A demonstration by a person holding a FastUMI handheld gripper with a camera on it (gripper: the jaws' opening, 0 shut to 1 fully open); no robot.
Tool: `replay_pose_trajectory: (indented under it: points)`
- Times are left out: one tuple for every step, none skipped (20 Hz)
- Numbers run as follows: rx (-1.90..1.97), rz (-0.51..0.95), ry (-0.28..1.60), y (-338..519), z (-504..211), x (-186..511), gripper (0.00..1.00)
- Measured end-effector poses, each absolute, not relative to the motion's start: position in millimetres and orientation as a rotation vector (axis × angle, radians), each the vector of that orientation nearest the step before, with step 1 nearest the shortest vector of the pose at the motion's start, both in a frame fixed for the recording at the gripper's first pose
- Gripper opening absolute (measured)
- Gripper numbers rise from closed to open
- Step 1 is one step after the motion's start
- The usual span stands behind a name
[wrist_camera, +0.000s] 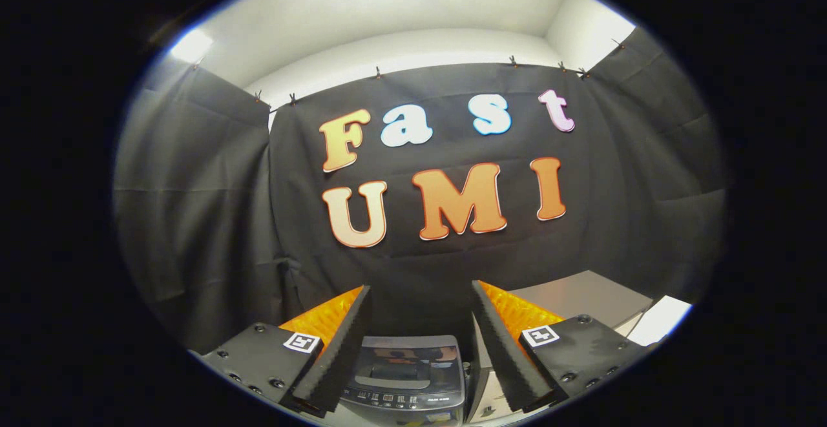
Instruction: Put the clothes into the washing machine and then close the washing machine lid.
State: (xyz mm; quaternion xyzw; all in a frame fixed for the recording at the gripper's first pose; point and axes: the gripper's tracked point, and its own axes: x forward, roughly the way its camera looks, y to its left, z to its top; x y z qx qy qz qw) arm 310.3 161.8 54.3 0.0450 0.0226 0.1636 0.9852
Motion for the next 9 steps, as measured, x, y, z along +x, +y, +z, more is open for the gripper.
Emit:
replay_pose_trajectory:
  points:
    - [0.08,0.307,0.034,145.6,60.3,303.7,0.98]
    - [0.065,0.294,0.025,131.5,62.6,299.3,0.98]
    - [0.054,0.284,0.02,119.5,66.1,293.9,0.98]
    - [0.044,0.279,0.023,107.7,67.8,289.9,0.98]
    - [0.038,0.28,0.023,99.2,69.5,287.0,0.98]
    - [0.034,0.285,0.022,92.3,72.1,284.6,0.98]
    - [0.028,0.292,0.026,84.8,73.0,281.9,0.98]
    - [0.024,0.3,0.027,78.6,72.8,281.1,0.98]
    - [0.02,0.308,0.026,72.8,74.1,279.5,0.98]
